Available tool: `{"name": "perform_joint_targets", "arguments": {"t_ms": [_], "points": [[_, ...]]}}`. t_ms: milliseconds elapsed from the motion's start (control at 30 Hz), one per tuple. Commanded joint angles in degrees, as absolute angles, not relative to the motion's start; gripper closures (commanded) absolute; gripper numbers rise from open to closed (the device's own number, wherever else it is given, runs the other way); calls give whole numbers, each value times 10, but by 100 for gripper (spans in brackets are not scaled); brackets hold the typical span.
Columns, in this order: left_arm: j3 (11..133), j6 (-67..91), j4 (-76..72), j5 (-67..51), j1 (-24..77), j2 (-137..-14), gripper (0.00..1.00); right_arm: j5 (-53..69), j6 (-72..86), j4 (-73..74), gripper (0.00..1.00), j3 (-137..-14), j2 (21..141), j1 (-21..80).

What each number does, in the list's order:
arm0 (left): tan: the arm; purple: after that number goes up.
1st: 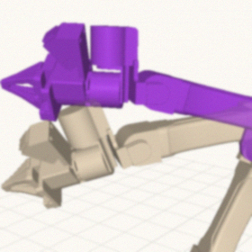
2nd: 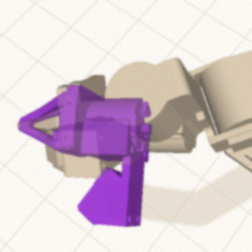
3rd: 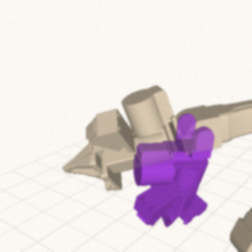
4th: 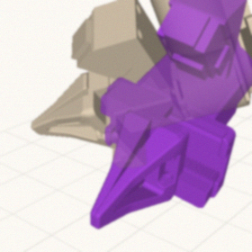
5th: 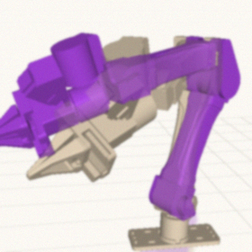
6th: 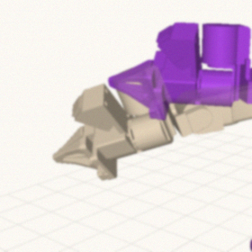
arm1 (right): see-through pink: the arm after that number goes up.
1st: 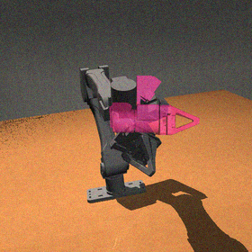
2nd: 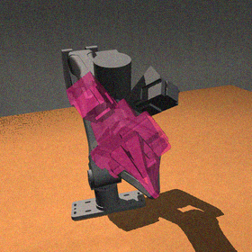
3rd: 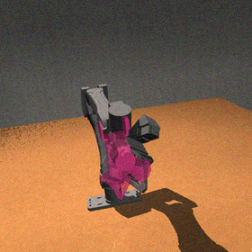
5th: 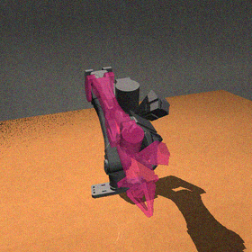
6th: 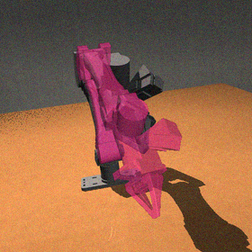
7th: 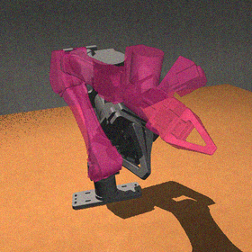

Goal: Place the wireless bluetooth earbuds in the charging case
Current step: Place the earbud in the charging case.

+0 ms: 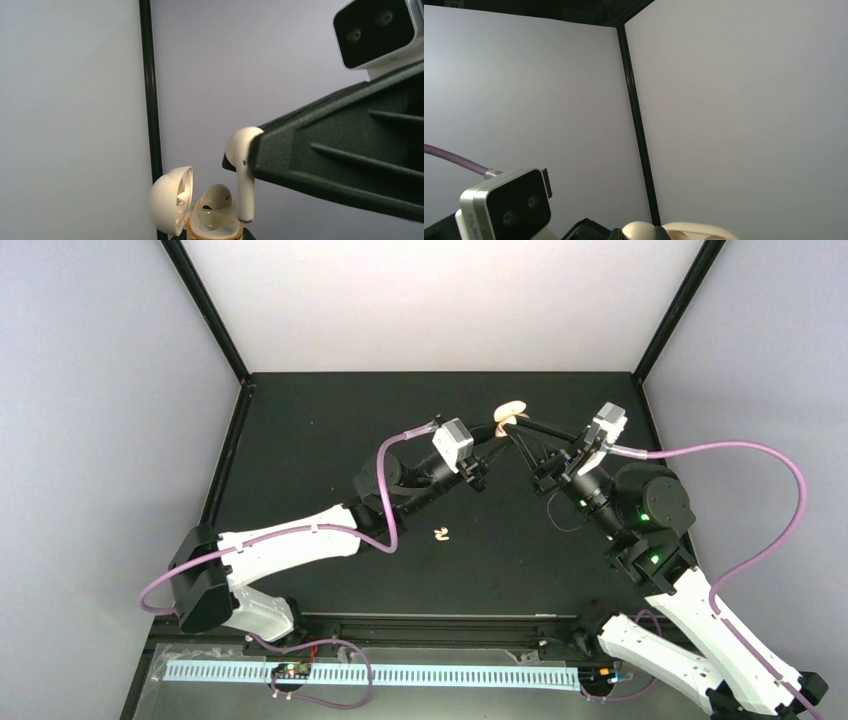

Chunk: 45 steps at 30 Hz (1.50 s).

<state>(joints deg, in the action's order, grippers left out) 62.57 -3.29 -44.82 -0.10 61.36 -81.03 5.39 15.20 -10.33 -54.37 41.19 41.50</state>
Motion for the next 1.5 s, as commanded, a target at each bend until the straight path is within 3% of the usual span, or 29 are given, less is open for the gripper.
{"name": "perform_joint_targets", "arguments": {"t_ms": [0,1467], "points": [[651,-57,-442,12,621,-814,98,30,137,-123,91,-550,408,416],[659,-41,-435,35,634,-792,98,18,132,-104,91,-536,414,416]]}}
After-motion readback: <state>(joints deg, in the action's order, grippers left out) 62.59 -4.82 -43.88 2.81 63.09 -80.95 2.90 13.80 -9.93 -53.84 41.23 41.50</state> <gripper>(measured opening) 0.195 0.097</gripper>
